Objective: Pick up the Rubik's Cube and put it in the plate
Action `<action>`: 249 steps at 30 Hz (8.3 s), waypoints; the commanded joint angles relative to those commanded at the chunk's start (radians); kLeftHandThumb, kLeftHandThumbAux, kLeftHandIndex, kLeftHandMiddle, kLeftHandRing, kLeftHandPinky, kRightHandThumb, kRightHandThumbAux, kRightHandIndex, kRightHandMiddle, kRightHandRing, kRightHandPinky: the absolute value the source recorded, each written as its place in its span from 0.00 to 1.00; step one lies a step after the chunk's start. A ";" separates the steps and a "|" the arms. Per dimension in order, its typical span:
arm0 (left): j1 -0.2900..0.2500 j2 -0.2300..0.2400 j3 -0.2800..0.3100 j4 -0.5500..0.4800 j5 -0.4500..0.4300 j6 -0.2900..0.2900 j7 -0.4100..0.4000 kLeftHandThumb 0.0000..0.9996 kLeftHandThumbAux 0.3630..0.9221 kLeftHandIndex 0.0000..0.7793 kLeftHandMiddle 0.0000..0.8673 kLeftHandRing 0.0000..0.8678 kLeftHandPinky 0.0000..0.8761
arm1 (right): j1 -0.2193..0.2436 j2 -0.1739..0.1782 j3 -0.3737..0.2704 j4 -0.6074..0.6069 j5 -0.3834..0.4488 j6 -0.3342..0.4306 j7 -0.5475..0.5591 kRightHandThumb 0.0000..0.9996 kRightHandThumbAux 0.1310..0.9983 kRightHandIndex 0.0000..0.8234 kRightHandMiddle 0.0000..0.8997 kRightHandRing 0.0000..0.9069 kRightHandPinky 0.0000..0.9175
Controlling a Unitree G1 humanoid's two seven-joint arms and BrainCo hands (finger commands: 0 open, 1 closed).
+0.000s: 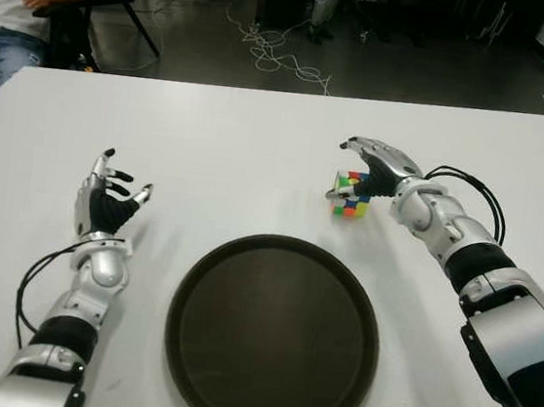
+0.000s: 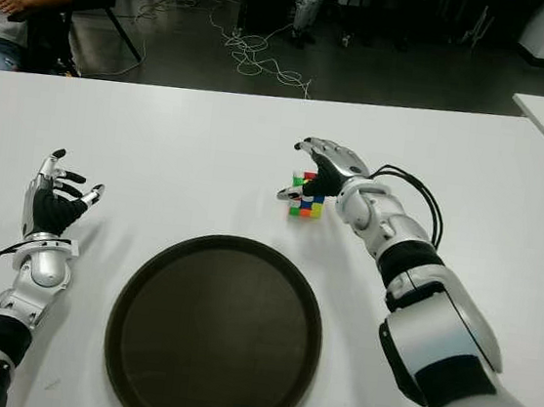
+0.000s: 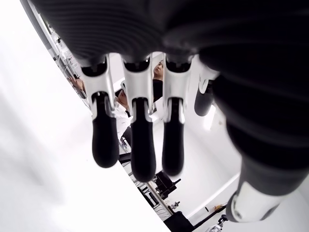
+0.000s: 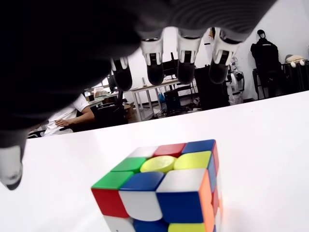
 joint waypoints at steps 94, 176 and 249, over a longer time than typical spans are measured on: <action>0.006 -0.001 0.008 -0.014 -0.011 0.024 -0.022 0.00 0.64 0.00 0.32 0.52 0.58 | 0.019 0.030 0.014 0.046 0.004 0.032 0.033 0.00 0.40 0.00 0.00 0.00 0.00; 0.003 0.000 0.013 0.004 -0.015 -0.002 -0.016 0.02 0.70 0.00 0.28 0.47 0.54 | 0.044 0.033 0.008 0.078 0.025 0.052 0.031 0.00 0.42 0.00 0.00 0.00 0.00; 0.001 0.001 0.011 0.009 -0.011 -0.006 -0.016 0.00 0.63 0.00 0.32 0.52 0.60 | 0.057 0.024 -0.027 0.071 0.046 0.030 0.044 0.01 0.45 0.00 0.00 0.00 0.00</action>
